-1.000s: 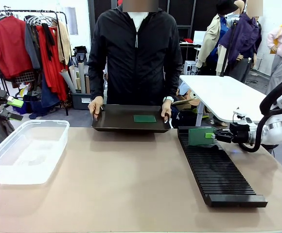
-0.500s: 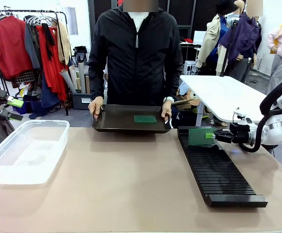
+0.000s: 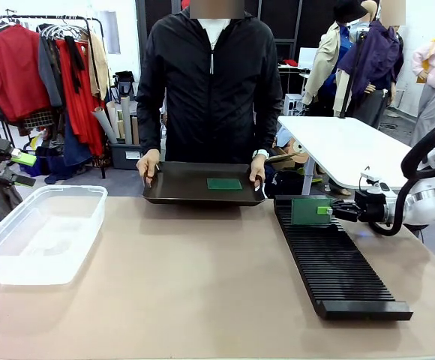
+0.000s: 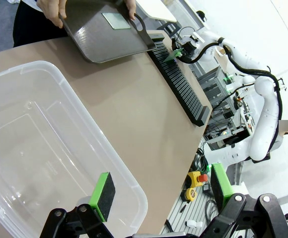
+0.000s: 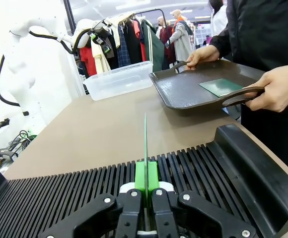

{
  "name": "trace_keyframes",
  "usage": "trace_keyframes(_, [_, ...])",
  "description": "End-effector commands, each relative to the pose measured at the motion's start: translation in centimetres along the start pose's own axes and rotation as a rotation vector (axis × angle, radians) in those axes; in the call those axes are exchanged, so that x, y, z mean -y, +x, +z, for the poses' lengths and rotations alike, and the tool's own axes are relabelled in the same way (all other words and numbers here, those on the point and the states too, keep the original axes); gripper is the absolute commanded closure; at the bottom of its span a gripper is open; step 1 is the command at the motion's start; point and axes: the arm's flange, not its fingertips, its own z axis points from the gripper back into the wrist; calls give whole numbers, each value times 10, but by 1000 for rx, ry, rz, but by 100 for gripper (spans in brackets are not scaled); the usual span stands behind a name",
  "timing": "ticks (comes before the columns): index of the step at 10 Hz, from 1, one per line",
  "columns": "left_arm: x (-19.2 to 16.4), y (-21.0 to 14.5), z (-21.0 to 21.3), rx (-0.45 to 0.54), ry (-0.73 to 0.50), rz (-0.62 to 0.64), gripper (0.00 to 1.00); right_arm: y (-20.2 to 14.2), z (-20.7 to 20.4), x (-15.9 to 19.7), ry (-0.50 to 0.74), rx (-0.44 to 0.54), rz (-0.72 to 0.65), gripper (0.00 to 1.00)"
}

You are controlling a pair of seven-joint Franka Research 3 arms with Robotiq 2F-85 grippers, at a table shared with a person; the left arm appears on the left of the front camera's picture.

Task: Sort PCBs into racks and boxes based on the side picked up.
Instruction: If the short side of the Blank PCB is picked up, insert it into the PCB Rack ; if the long side is picked up, place it in the Organizing box.

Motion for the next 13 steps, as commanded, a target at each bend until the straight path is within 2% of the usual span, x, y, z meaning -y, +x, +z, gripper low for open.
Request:
trace_keyframes(1, [3, 0, 0, 1, 4, 2, 0, -10, 0, -6, 8, 7, 37, 100])
trace_keyframes(4, [3, 0, 0, 1, 4, 2, 0, -8, 0, -7, 13, 18, 49, 100])
trace_keyframes(10, [3, 0, 0, 1, 4, 2, 0, -15, -5, 1, -15, -27, 21, 100])
trace_keyframes(13, [3, 0, 0, 1, 4, 2, 0, -17, -4, 2, -16, -49, 50, 100])
